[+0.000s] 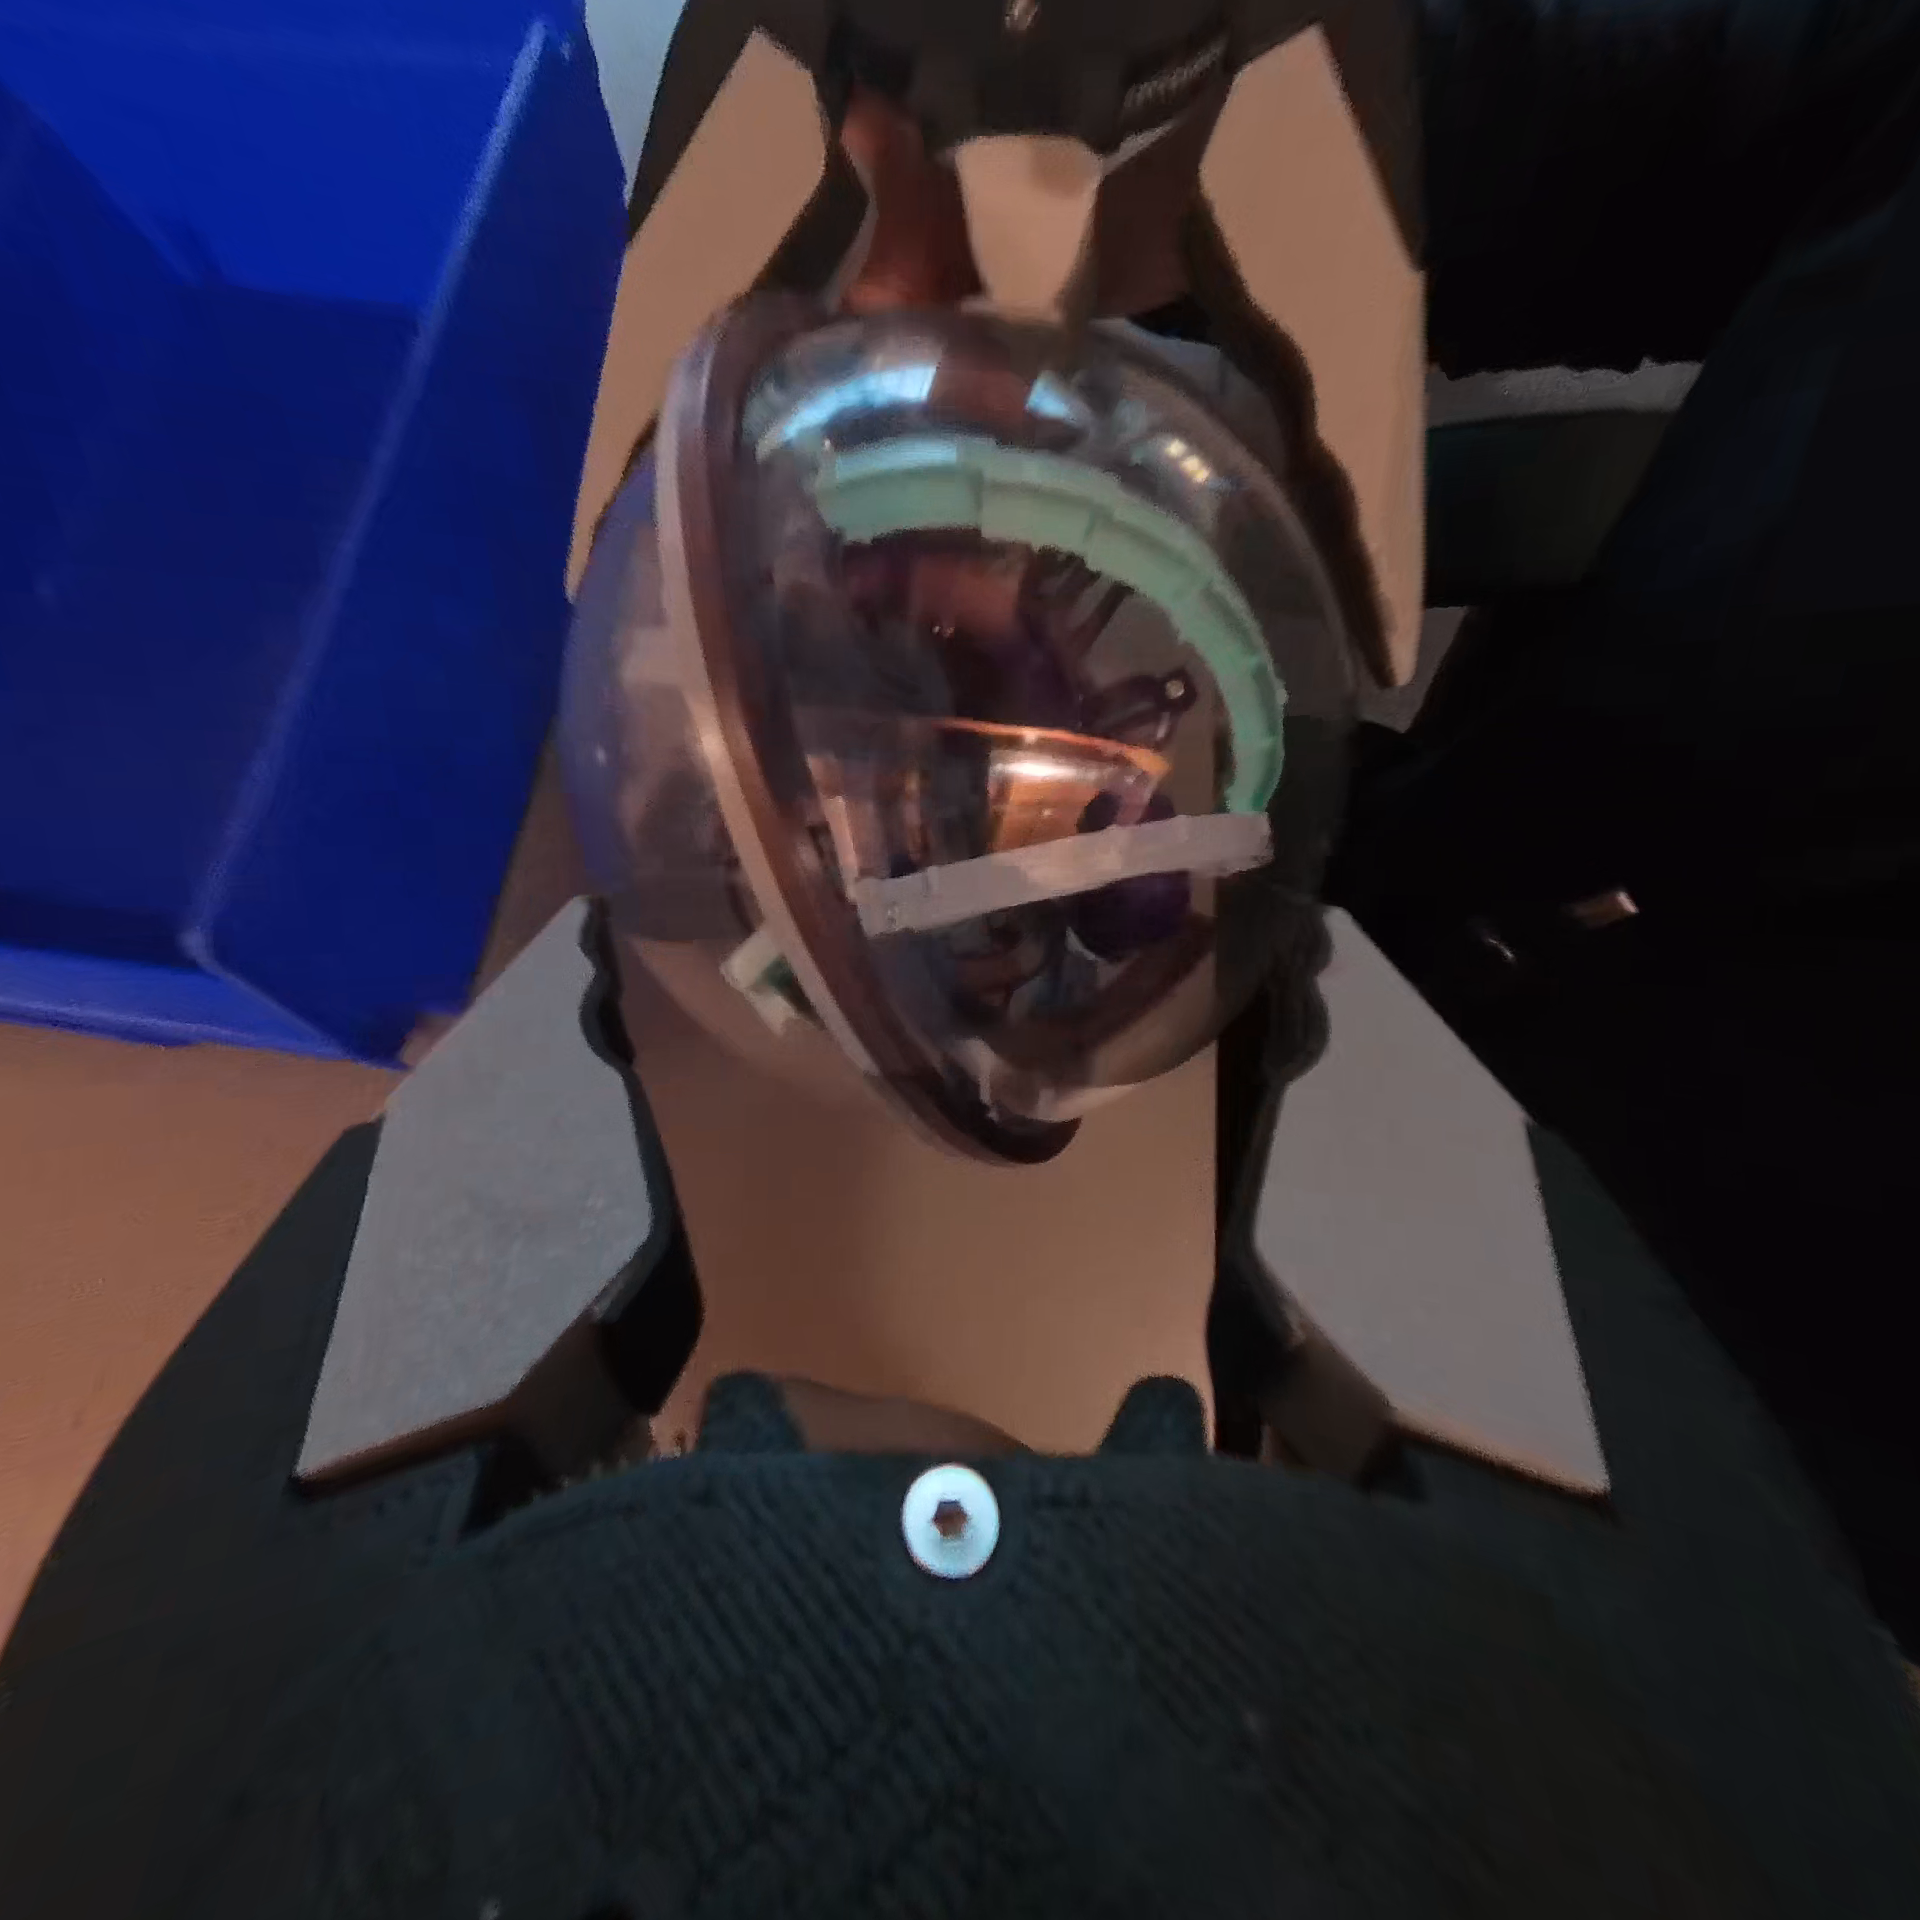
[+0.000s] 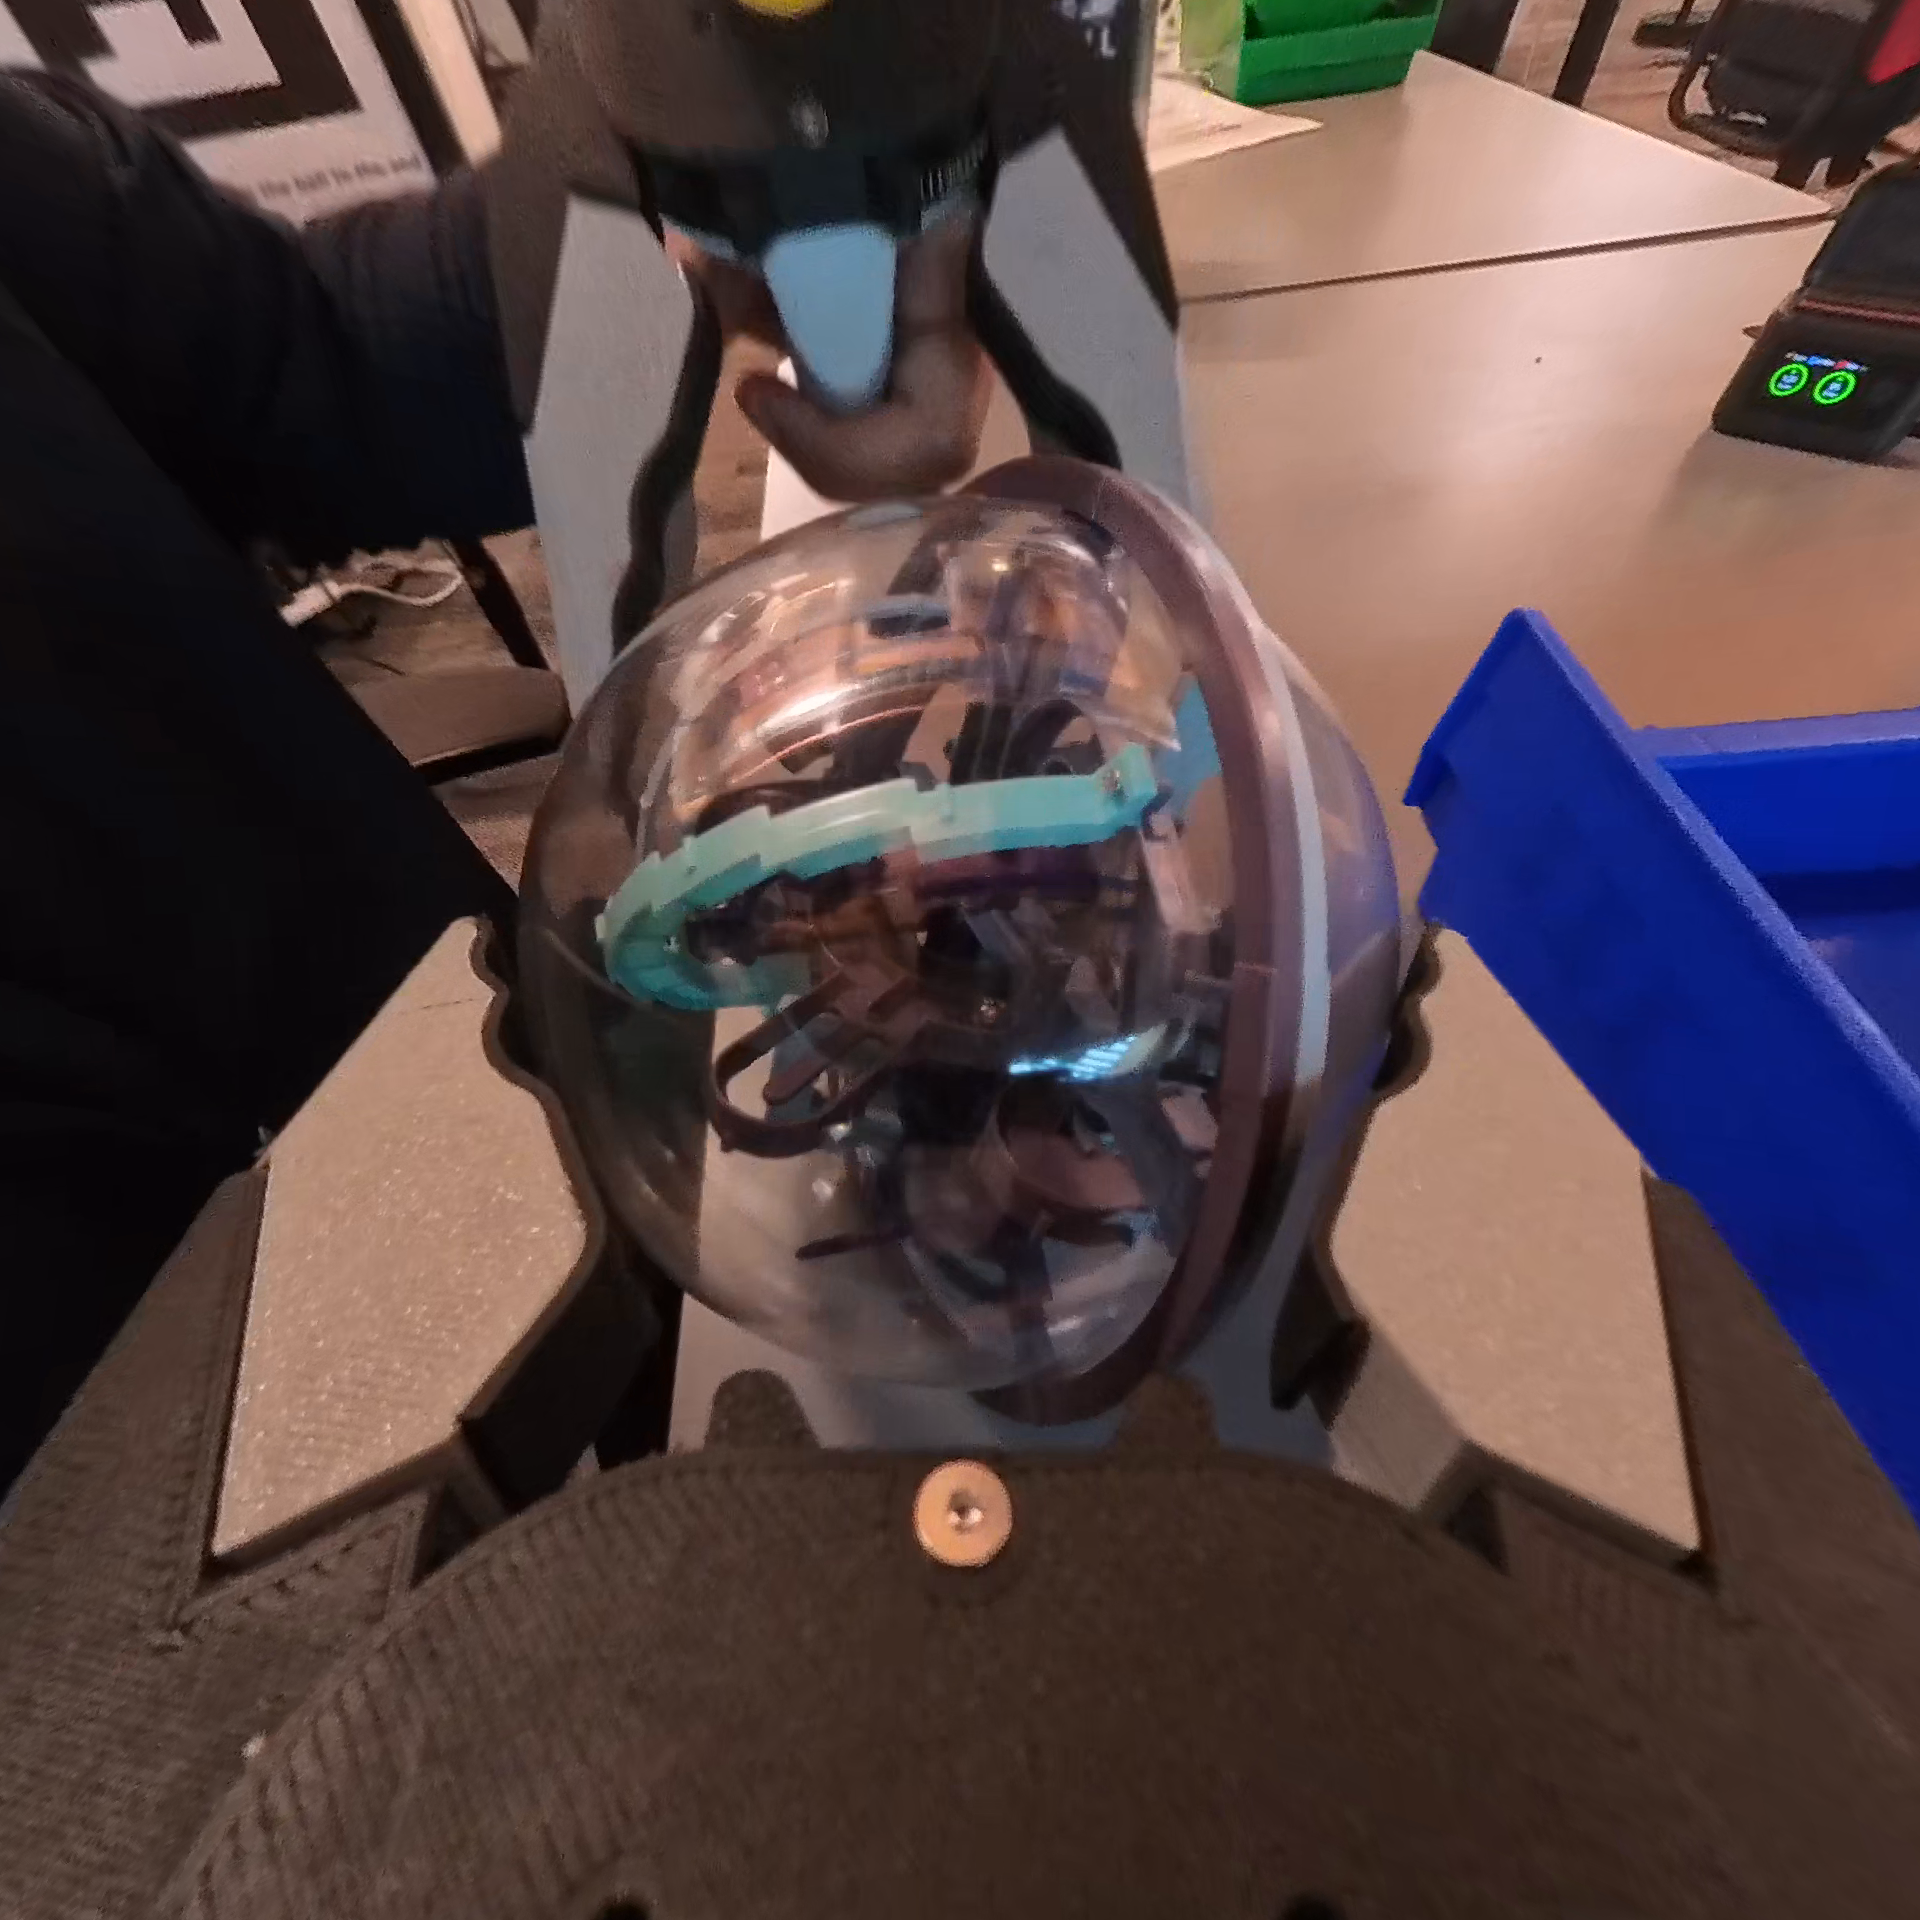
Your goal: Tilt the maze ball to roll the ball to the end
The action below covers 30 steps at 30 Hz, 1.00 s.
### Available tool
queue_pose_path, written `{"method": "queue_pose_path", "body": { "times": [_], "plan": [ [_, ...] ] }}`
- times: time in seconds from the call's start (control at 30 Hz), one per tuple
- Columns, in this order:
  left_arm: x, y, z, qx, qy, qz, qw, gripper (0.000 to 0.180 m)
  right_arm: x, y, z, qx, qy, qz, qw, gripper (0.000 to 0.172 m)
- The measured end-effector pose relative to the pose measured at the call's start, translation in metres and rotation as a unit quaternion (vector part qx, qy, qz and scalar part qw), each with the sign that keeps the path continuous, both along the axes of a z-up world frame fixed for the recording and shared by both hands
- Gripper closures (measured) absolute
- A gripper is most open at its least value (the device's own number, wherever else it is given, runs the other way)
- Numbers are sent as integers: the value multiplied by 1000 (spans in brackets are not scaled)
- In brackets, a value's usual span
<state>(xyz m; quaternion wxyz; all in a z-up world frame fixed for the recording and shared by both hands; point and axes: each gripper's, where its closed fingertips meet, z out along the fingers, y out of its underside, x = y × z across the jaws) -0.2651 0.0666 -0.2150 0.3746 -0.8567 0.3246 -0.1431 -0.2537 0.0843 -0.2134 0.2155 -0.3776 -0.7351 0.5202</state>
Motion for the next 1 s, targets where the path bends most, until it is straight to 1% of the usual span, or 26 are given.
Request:
{"method": "queue_pose_path", "body": {
  "times": [0.03,0.1,0.17,0.27,0.43,0.5,0.6,0.73,0.9,1.0],
  "plan": [
    [1,0,-7,-1,-9,7,1000,50,0,-1,0,-7,5,1,1000,14],
    [3,1,-11,15,-26,18,999,47,0,0,1,-16,15,1,1000,14],
    [2,0,-12,20,-40,30,999,50,2,2,0,-23,16,-4,1000,14],
    [0,-2,-14,29,-39,37,998,59,5,8,-2,-28,4,-12,1000,14],
    [3,4,-21,58,-15,39,997,57,8,12,-5,-34,-12,-16,999,14],
    [5,7,-22,65,-18,41,997,55,9,14,-7,-35,-18,-17,999,14],
    [6,7,-24,57,-35,42,997,58,13,18,-10,-31,-34,-20,999,14],
    [3,7,-29,49,-40,38,997,61,14,20,-15,-21,-57,-23,998,13],
    [7,12,-31,53,-49,41,997,51,14,19,-16,-26,-68,-22,997,13],
    [8,12,-31,65,-52,46,995,50,13,19,-15,-30,-53,-19,998,13]
  ]
}}
